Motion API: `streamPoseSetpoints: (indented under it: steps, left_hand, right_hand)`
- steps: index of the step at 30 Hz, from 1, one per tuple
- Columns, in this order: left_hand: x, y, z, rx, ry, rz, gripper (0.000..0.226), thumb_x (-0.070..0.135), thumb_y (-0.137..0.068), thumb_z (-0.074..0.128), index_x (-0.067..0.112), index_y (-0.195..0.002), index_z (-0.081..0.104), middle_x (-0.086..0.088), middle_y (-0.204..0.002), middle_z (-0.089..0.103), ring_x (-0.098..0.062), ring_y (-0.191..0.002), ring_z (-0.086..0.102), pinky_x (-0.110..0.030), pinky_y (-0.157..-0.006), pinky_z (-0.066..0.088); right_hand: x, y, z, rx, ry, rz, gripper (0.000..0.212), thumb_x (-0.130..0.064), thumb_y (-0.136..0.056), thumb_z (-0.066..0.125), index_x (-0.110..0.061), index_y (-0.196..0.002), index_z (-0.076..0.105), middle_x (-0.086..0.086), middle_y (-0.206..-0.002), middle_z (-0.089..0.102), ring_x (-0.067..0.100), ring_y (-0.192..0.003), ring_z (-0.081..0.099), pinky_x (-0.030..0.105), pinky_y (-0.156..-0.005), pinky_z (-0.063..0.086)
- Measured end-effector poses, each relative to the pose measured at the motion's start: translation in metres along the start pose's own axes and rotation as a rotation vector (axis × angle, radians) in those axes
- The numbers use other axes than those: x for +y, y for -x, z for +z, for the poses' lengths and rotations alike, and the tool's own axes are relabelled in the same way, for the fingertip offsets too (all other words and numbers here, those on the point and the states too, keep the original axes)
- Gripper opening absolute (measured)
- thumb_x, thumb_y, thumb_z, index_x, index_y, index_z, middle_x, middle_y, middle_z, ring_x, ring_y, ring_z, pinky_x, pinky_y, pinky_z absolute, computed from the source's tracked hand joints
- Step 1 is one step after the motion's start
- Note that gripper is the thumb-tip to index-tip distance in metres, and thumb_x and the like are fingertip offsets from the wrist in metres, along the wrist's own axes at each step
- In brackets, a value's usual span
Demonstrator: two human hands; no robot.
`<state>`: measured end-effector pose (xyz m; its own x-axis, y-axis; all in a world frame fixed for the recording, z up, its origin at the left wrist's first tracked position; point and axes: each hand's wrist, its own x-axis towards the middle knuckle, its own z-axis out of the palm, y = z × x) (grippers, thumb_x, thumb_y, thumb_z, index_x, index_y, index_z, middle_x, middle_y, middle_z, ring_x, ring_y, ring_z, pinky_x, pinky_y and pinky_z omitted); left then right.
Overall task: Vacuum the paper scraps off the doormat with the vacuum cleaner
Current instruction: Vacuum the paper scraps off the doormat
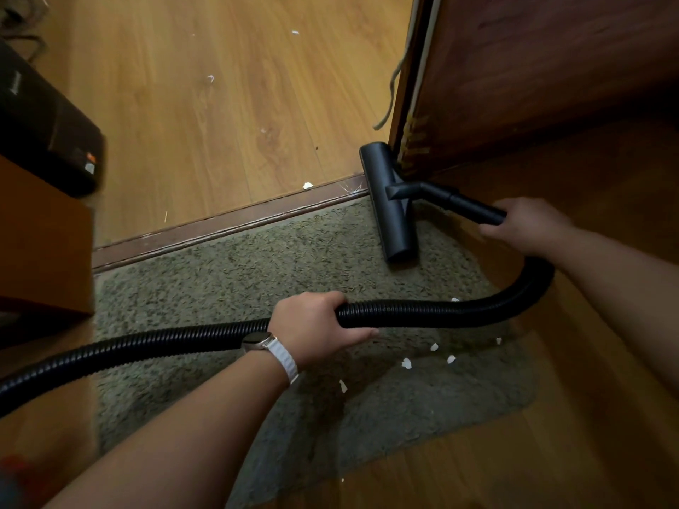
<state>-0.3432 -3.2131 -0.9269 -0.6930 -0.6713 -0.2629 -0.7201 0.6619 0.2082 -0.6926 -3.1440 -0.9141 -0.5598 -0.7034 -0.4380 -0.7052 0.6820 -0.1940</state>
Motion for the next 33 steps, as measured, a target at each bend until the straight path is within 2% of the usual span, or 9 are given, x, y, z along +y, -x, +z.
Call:
streamPoseSetpoints:
  steps: [3, 7, 9, 15, 19, 23, 33]
  left_hand:
    - [0.000, -0.008, -0.002, 0.006, 0.010, -0.015, 0.068, 0.091, -0.068, 0.046, 0.026, -0.085, 0.059, 0.011, -0.069, 0.060, -0.012, -0.070, 0.062, -0.027, -0.064, 0.053]
    - [0.001, -0.020, -0.005, 0.023, -0.013, -0.009, 0.069, 0.091, -0.067, 0.045, 0.025, -0.080, 0.056, 0.010, -0.069, 0.060, -0.013, -0.070, 0.062, -0.026, -0.061, 0.050]
    - [0.000, -0.024, -0.006, 0.014, -0.016, 0.000, 0.068, 0.092, -0.067, 0.044, 0.026, -0.078, 0.054, 0.010, -0.067, 0.058, -0.011, -0.067, 0.060, -0.025, -0.058, 0.048]
    - [-0.005, -0.028, -0.007, 0.000, -0.045, 0.033, 0.068, 0.092, -0.067, 0.044, 0.026, -0.081, 0.056, 0.011, -0.065, 0.057, -0.010, -0.065, 0.060, -0.027, -0.062, 0.054]
    - [-0.007, -0.027, -0.001, -0.014, -0.067, 0.034, 0.069, 0.091, -0.068, 0.045, 0.027, -0.088, 0.060, 0.011, -0.070, 0.061, -0.011, -0.070, 0.063, -0.027, -0.064, 0.055]
    - [-0.008, -0.024, 0.003, -0.020, -0.062, 0.035, 0.070, 0.093, -0.066, 0.043, 0.027, -0.085, 0.057, 0.010, -0.067, 0.058, -0.012, -0.069, 0.062, -0.027, -0.063, 0.053]
    - [-0.001, -0.028, -0.001, -0.005, -0.082, 0.044, 0.070, 0.093, -0.066, 0.043, 0.027, -0.082, 0.057, 0.011, -0.066, 0.057, -0.010, -0.065, 0.059, -0.024, -0.057, 0.046]
  right_hand:
    - [0.002, -0.009, -0.003, -0.016, 0.002, 0.014, 0.033, -0.048, -0.090, 0.064, -0.030, -0.117, 0.062, 0.002, -0.083, 0.067, 0.022, -0.074, 0.066, 0.037, -0.066, 0.055]
    - [0.007, -0.015, 0.004, -0.016, -0.001, 0.001, 0.040, -0.047, -0.094, 0.061, -0.027, -0.128, 0.058, -0.001, -0.087, 0.061, 0.020, -0.075, 0.060, 0.031, -0.058, 0.045]
    - [0.006, -0.015, 0.006, -0.015, 0.000, -0.004, 0.042, -0.047, -0.094, 0.061, -0.026, -0.130, 0.058, -0.002, -0.087, 0.060, 0.019, -0.074, 0.059, 0.031, -0.058, 0.044]
    - [0.004, -0.014, 0.020, -0.062, -0.016, -0.011, 0.043, -0.048, -0.093, 0.060, -0.026, -0.130, 0.058, 0.000, -0.087, 0.061, 0.020, -0.075, 0.061, 0.032, -0.060, 0.048]
    - [0.003, -0.016, 0.027, -0.057, -0.015, -0.024, 0.041, -0.048, -0.092, 0.061, -0.028, -0.127, 0.059, -0.001, -0.089, 0.061, 0.019, -0.077, 0.061, 0.035, -0.067, 0.052]
    - [-0.003, -0.014, 0.029, -0.074, -0.038, -0.085, 0.037, -0.046, -0.092, 0.062, -0.028, -0.124, 0.060, -0.002, -0.089, 0.061, 0.019, -0.079, 0.060, 0.038, -0.073, 0.054]
    - [0.014, -0.006, 0.032, -0.054, -0.072, -0.027, 0.036, -0.045, -0.092, 0.062, -0.028, -0.123, 0.060, 0.000, -0.089, 0.063, 0.019, -0.075, 0.062, 0.031, -0.060, 0.047]
